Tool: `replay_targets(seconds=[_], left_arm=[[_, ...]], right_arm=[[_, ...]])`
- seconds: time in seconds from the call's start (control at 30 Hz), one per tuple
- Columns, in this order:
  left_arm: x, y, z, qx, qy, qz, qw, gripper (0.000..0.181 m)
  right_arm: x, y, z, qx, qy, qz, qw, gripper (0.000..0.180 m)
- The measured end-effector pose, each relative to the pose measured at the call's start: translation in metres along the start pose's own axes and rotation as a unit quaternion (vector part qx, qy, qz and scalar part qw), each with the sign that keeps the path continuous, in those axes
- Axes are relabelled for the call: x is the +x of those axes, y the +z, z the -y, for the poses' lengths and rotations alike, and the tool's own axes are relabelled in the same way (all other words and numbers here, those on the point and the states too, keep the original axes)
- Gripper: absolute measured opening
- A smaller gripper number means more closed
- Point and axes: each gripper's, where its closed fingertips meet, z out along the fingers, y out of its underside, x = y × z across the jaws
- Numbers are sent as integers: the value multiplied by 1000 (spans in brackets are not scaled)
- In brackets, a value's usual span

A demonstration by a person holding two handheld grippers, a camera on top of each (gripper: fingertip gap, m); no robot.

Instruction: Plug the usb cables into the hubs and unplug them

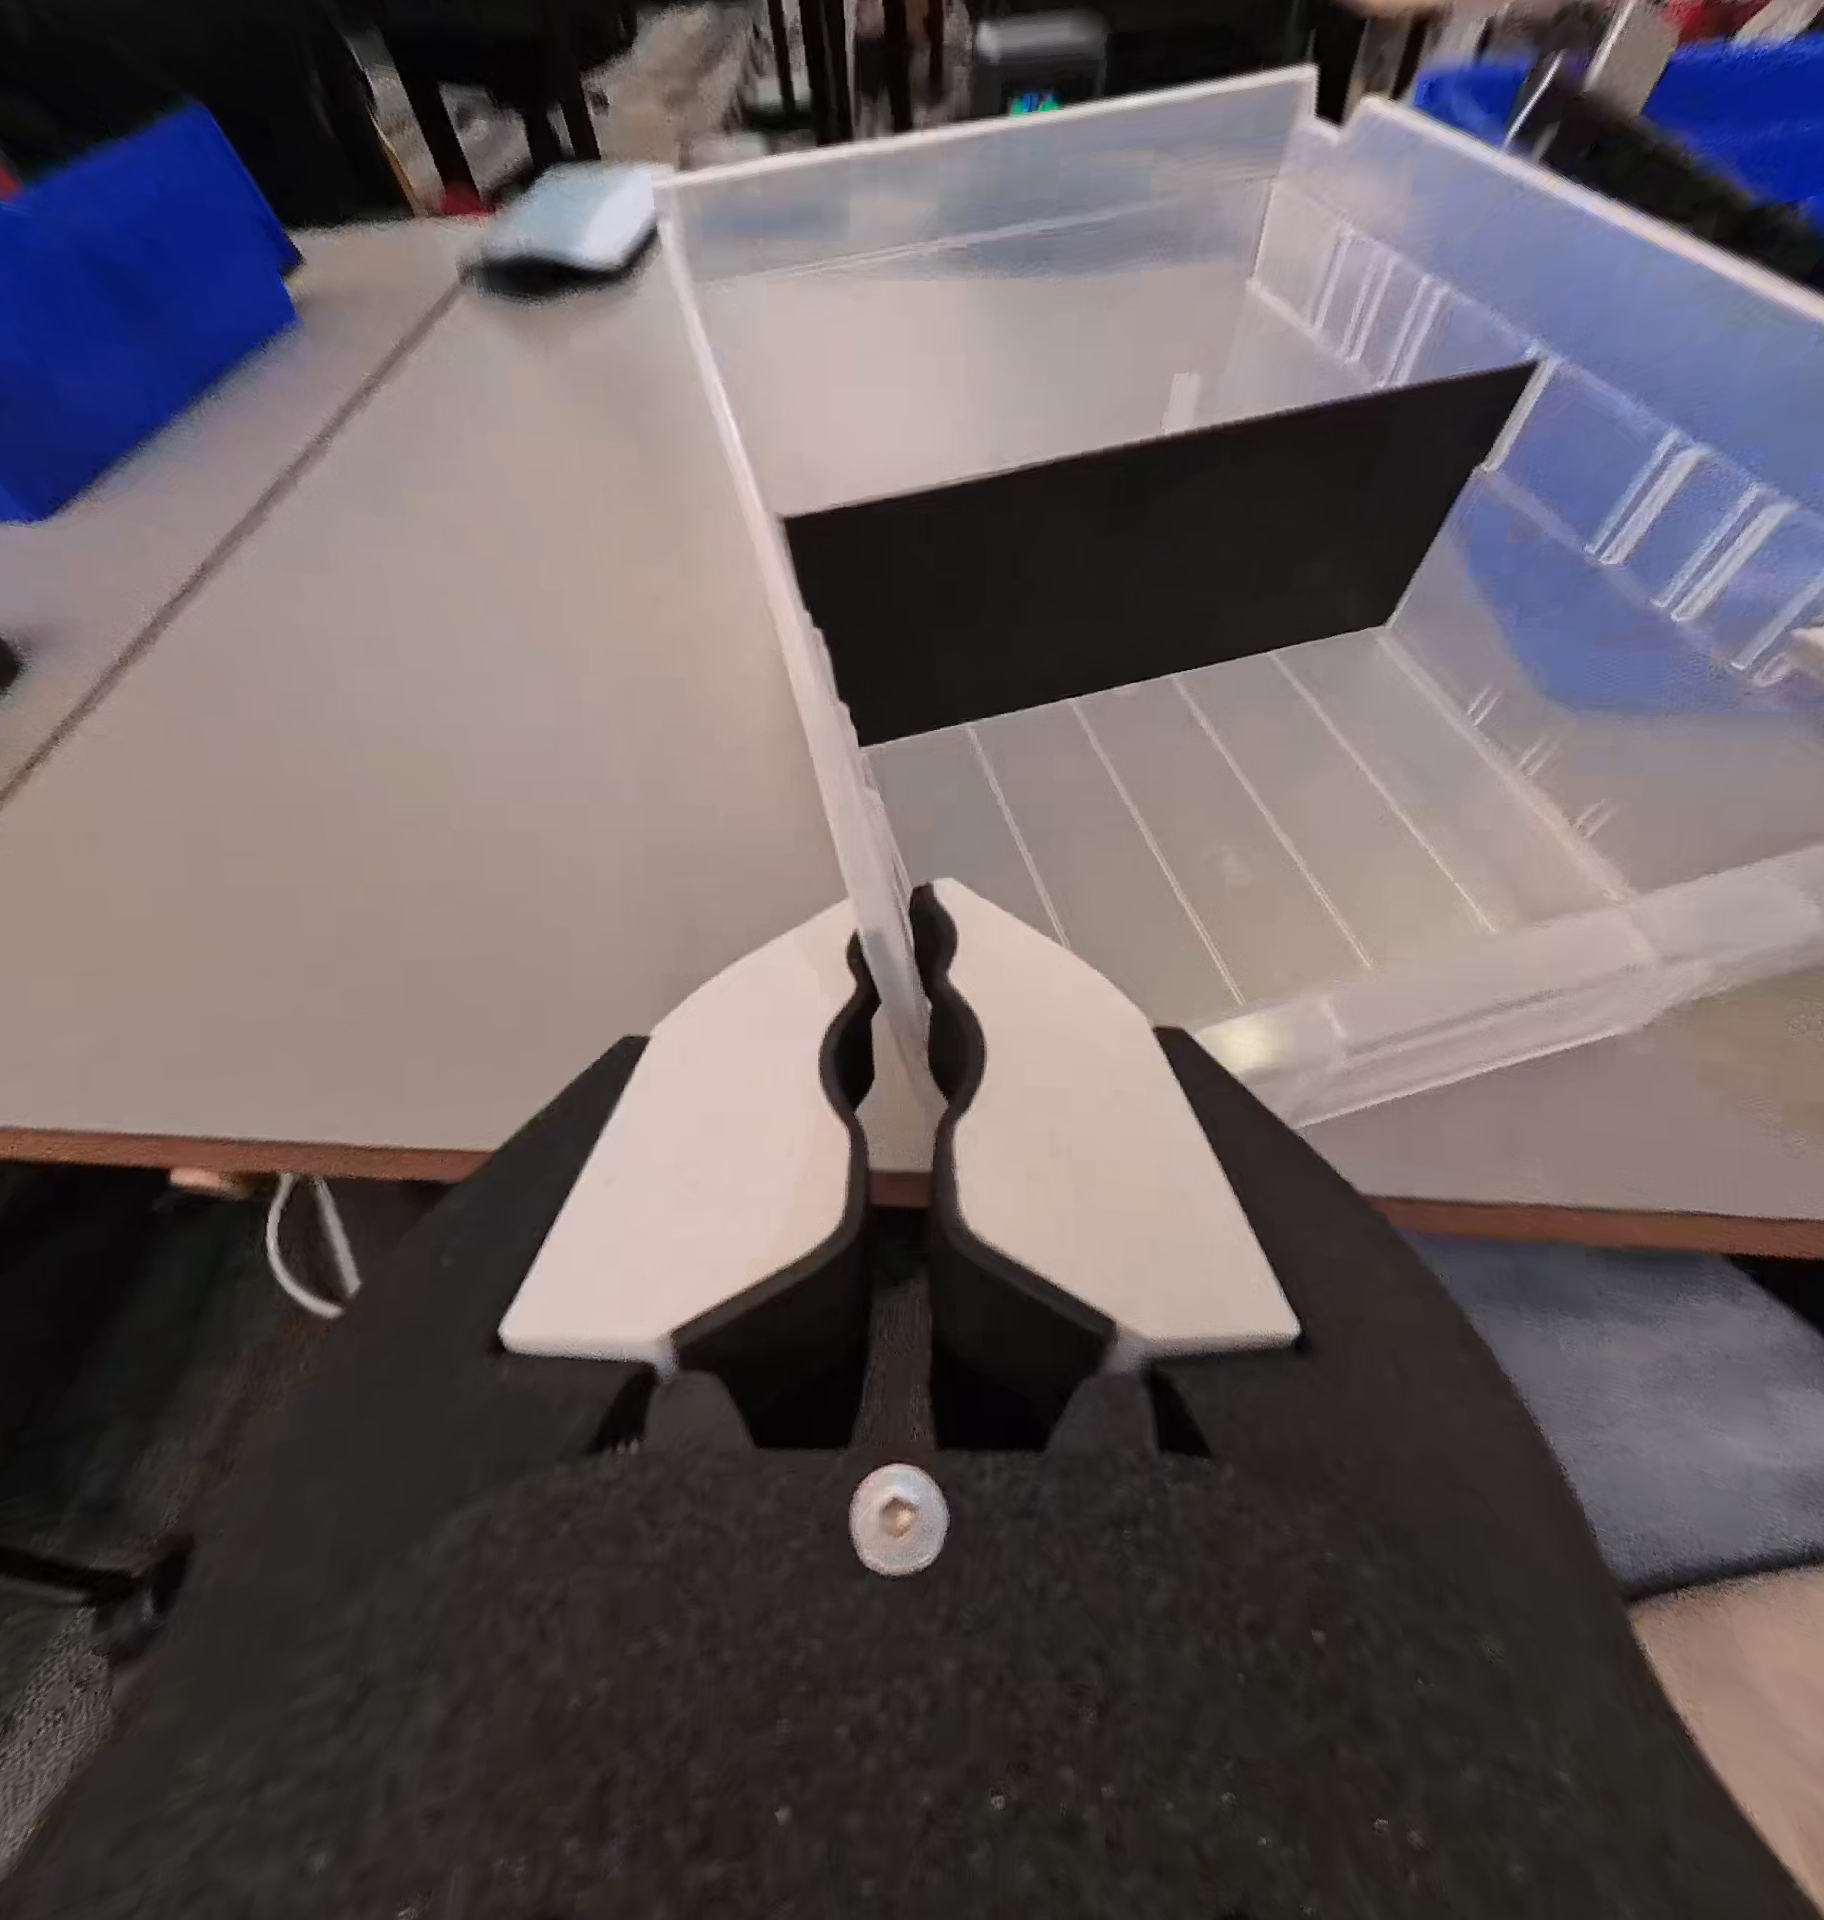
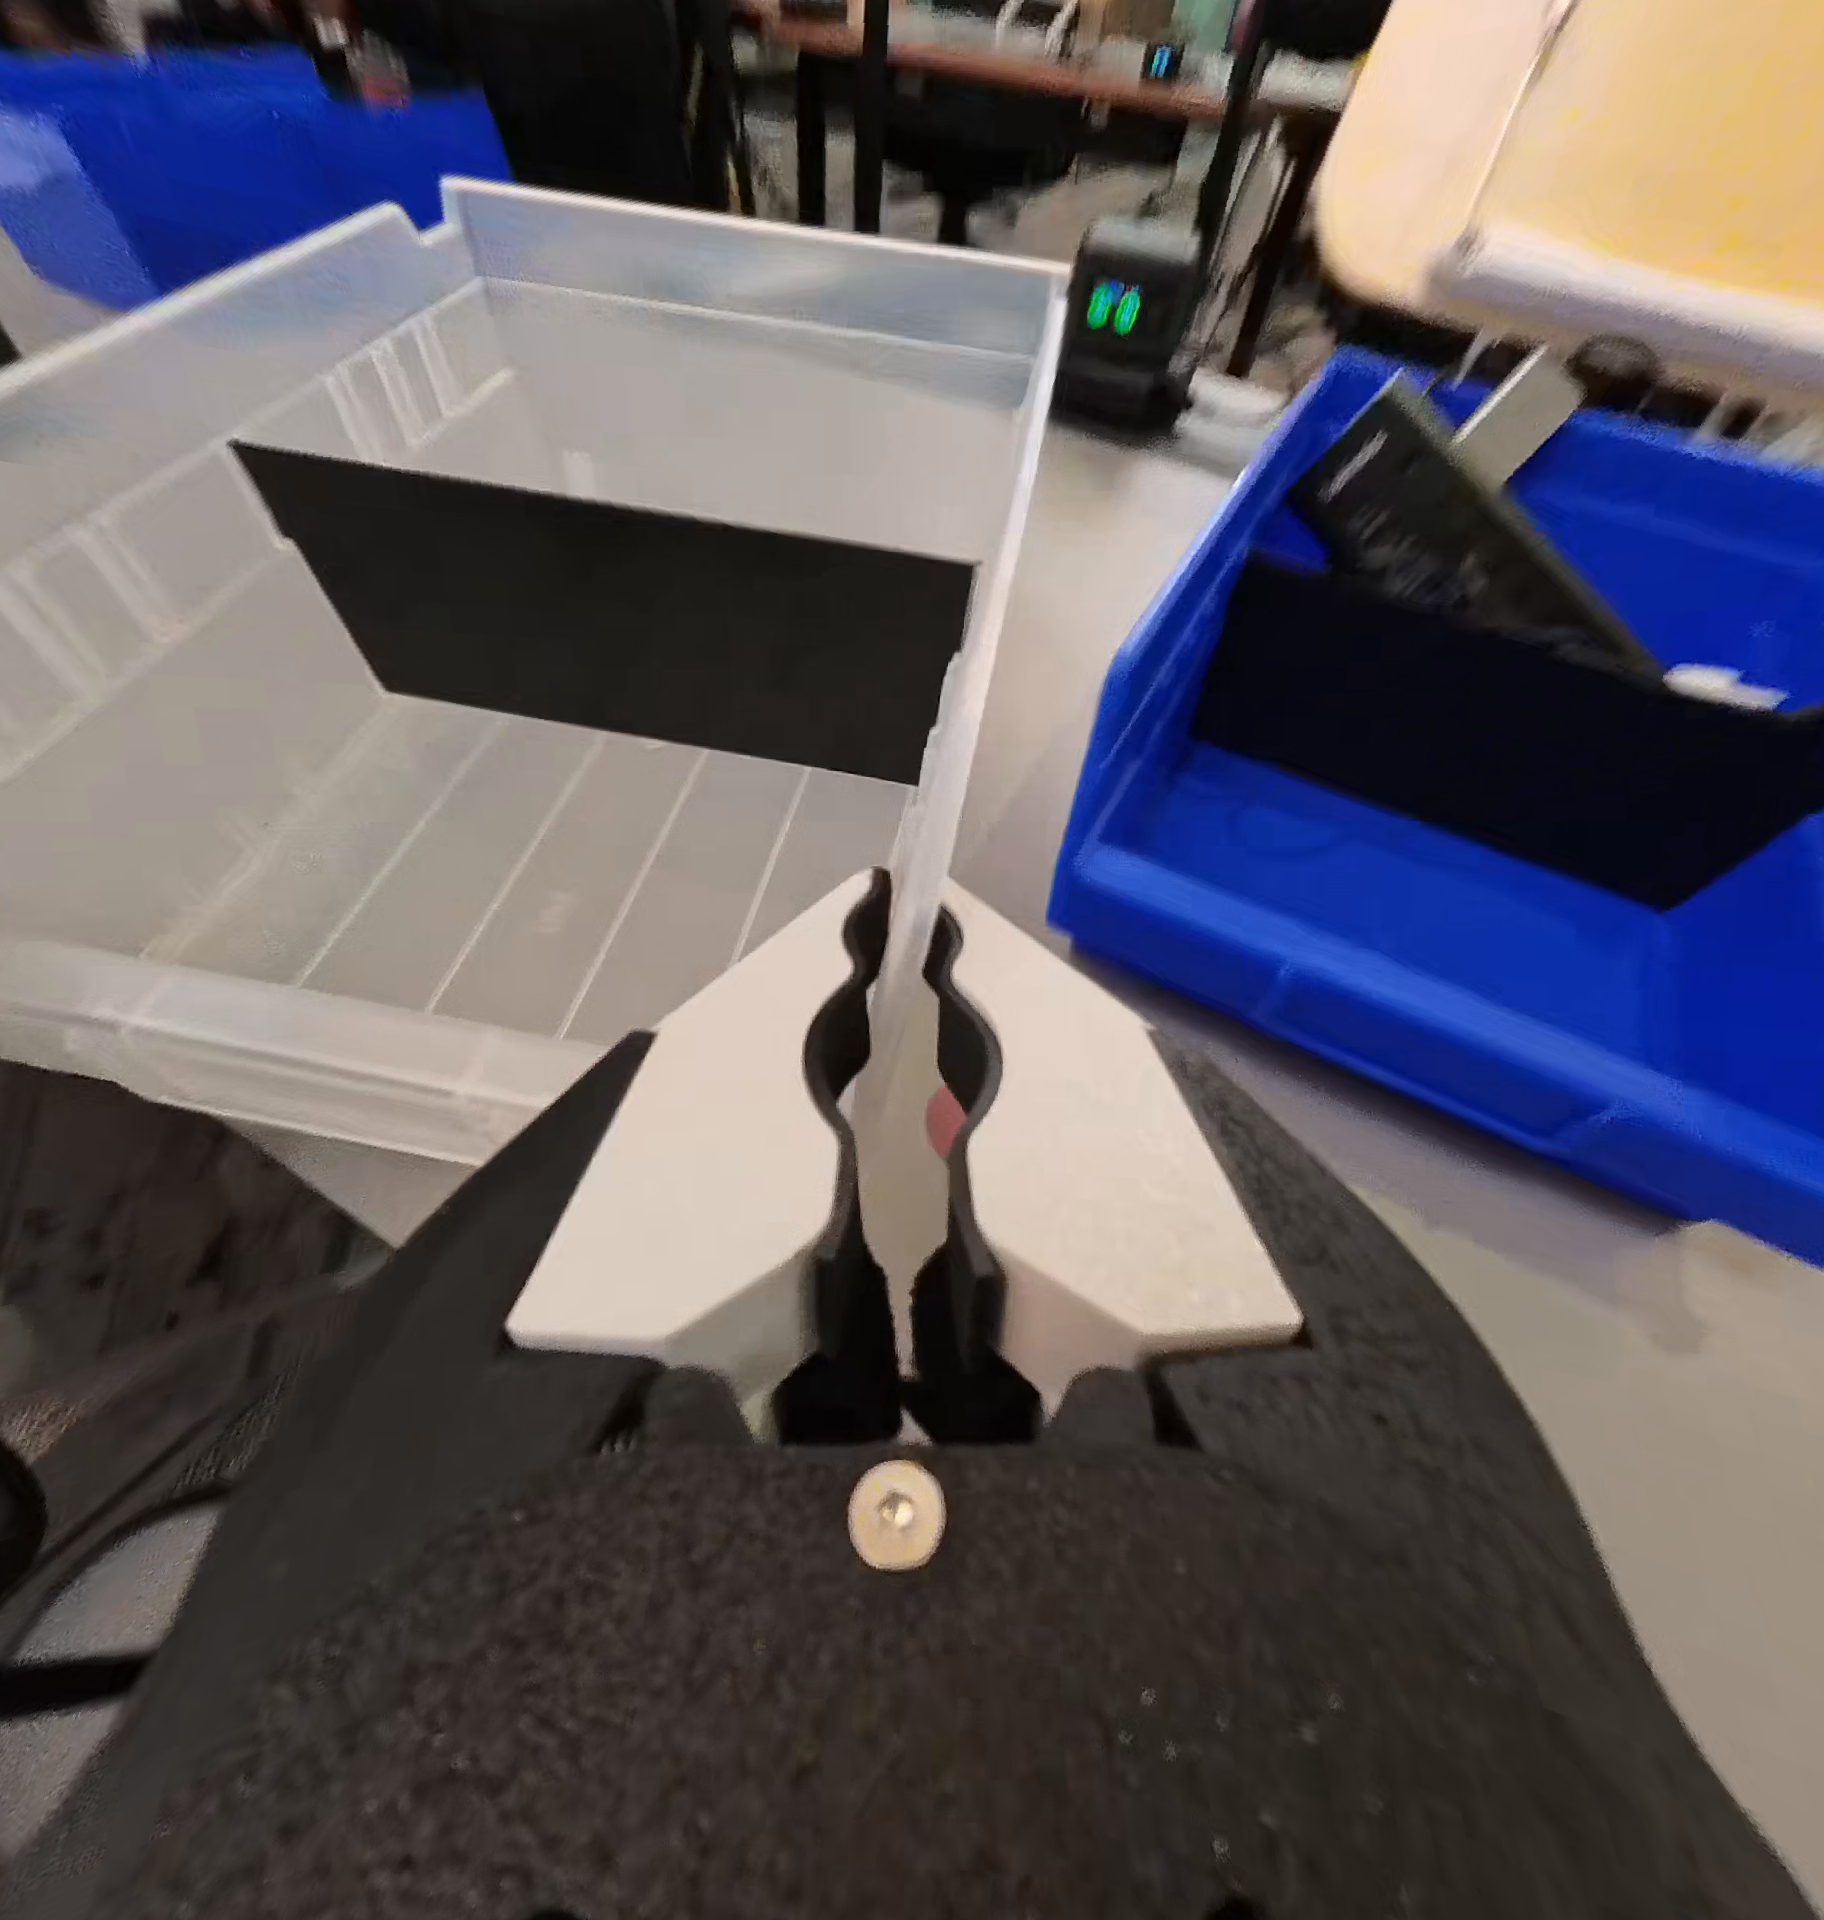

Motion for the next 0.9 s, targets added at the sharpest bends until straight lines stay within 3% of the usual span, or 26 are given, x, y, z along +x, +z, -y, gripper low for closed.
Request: replay_targets(seconds=[0.03, 0.23, 0.37, 0.47, 0.63, 0.77, 0.9], left_arm=[[2, -5, 12, 24, 5, 4, 1000, 5], [39, -20, 117, 146, 0, -14, 989, 4], [109, -3, 185, 194, 36, -43, 979, 5], [186, 18, 222, 217, 64, -65, 972, 6], [340, 55, 228, 195, 80, -144, 967, 6], [439, 78, 199, 156, 85, -188, 966, 6], [498, 115, 152, 101, 94, -193, 972, 5]], right_arm=[[4, -7, 14, 24, -6, -8, 1000, 4], [57, -55, 109, 140, -36, -70, 987, 4], [138, -89, 158, 177, -62, -128, 974, 4], [219, -110, 166, 178, -53, -189, 964, 4], [365, -144, 120, 146, 35, -271, 951, 4], [450, -157, 46, 97, 79, -273, 954, 4], [500, -150, -26, 60, 107, -263, 957, 3]])
